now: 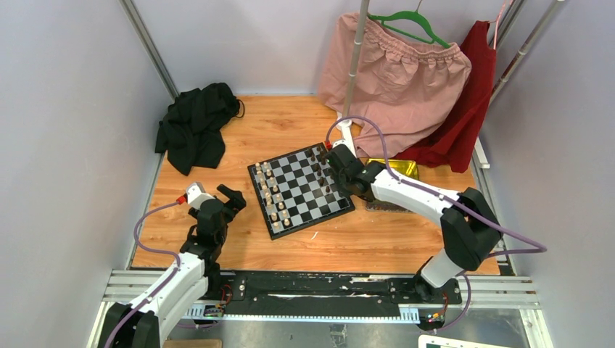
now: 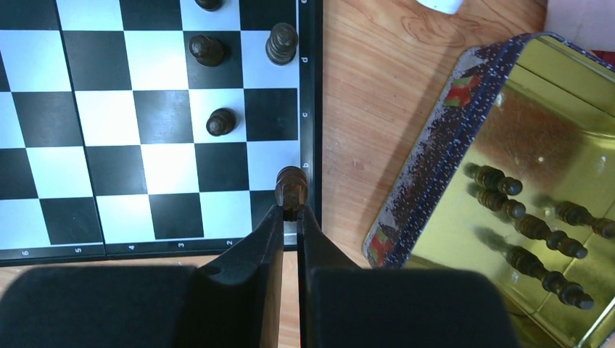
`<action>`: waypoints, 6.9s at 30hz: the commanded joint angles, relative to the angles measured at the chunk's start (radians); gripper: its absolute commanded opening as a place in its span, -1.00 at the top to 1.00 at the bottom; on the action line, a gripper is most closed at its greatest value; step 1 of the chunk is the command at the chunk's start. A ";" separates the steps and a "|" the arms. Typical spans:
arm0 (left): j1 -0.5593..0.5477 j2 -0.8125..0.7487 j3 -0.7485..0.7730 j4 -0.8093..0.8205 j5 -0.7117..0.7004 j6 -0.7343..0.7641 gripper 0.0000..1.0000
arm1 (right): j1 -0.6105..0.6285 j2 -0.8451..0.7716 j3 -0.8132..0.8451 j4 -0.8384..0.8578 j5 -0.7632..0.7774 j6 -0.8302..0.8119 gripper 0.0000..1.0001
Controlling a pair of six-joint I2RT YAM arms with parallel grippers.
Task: Set up the chess pieces on the board
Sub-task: Place the chess piece on the chessboard, then pick up the chess piece from the storage box, then place the chess piece on the chessboard.
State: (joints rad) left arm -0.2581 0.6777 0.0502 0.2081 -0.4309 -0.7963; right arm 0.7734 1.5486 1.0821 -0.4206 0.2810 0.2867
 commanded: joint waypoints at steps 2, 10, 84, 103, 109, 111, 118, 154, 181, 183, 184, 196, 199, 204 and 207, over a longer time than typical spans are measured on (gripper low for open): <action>0.003 -0.005 -0.001 0.020 -0.021 0.002 -1.00 | 0.018 0.041 0.032 0.026 -0.020 -0.018 1.00; 0.003 -0.003 -0.001 0.020 -0.022 0.002 -1.00 | 0.022 0.084 0.039 0.038 -0.032 -0.014 1.00; 0.003 0.032 0.002 0.034 -0.015 -0.003 -1.00 | -0.386 0.063 -0.111 0.149 0.045 -0.025 0.09; 0.003 0.045 0.005 0.042 -0.009 -0.003 -1.00 | -0.412 0.084 -0.105 0.134 -0.013 -0.006 0.98; 0.004 0.045 0.005 0.042 -0.009 -0.003 -1.00 | -0.410 0.031 -0.096 0.149 -0.042 -0.017 1.00; 0.003 0.045 0.004 0.042 -0.009 -0.003 -1.00 | -0.409 0.004 -0.094 0.154 -0.046 -0.018 1.00; 0.003 0.045 0.004 0.042 -0.010 -0.003 -1.00 | -0.378 -0.079 -0.093 0.153 -0.054 -0.035 1.00; 0.003 0.038 0.004 0.042 -0.011 -0.004 -1.00 | 0.148 0.076 0.043 0.098 0.034 -0.080 1.00; 0.003 0.071 0.007 0.062 -0.006 -0.006 -1.00 | 0.118 0.173 0.070 0.107 0.052 -0.105 1.00; 0.003 0.071 0.006 0.062 -0.006 -0.007 -1.00 | 0.117 0.178 0.069 0.107 0.052 -0.103 1.00; 0.003 0.071 0.006 0.062 -0.006 -0.006 -1.00 | 0.115 0.179 0.068 0.106 0.051 -0.102 1.00; 0.003 0.071 0.004 0.062 -0.006 -0.006 -1.00 | 0.100 0.198 0.068 0.112 0.045 -0.101 1.00; 0.003 0.069 0.005 0.063 -0.006 -0.006 -1.00 | 0.099 0.203 0.068 0.112 0.044 -0.101 0.99; 0.003 0.068 0.004 0.063 -0.006 -0.006 -1.00 | 0.098 0.212 0.071 0.114 0.041 -0.101 0.91; 0.003 0.069 0.003 0.062 -0.006 -0.006 -1.00 | 0.098 0.212 0.071 0.114 0.039 -0.102 0.83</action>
State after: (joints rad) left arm -0.2581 0.7464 0.0502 0.2390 -0.4297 -0.7998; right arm 0.8810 1.7451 1.1313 -0.3042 0.3164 0.1925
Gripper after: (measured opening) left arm 0.997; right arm 0.173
